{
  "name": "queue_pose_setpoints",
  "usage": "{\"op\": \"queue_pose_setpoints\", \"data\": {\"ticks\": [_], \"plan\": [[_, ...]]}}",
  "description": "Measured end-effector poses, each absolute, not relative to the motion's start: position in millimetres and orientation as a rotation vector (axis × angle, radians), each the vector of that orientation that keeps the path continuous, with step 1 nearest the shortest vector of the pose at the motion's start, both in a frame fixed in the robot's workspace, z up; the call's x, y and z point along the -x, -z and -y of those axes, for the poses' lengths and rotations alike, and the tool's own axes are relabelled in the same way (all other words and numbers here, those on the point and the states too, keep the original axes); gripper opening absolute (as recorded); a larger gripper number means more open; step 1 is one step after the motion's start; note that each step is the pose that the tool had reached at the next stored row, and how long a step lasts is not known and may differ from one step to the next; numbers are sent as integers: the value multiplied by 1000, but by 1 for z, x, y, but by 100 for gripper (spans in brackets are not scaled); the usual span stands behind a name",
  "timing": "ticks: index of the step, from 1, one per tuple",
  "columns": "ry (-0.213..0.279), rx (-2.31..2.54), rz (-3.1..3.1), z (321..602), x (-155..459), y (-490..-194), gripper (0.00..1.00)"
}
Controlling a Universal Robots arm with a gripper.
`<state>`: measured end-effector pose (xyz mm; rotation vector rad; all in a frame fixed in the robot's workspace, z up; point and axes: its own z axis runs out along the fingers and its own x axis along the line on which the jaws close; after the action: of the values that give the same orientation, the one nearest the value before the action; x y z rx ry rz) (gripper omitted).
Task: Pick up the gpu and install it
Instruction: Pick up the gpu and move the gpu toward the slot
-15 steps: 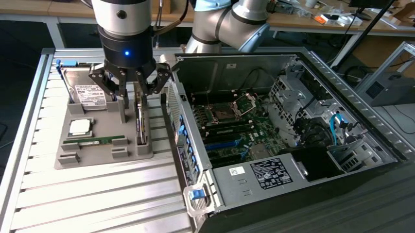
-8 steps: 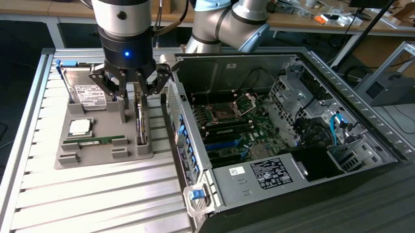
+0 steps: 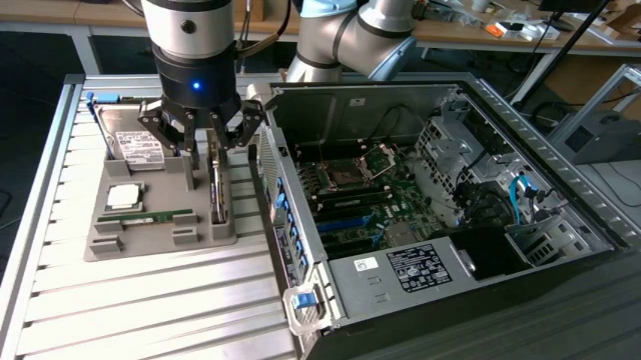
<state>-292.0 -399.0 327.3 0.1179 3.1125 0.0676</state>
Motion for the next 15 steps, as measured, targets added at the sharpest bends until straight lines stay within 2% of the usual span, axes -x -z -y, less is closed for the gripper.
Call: {"op": "queue_pose_setpoints", "data": {"ticks": [15], "plan": [[-68, -118, -3112, 399, 292, -322, 42]]}}
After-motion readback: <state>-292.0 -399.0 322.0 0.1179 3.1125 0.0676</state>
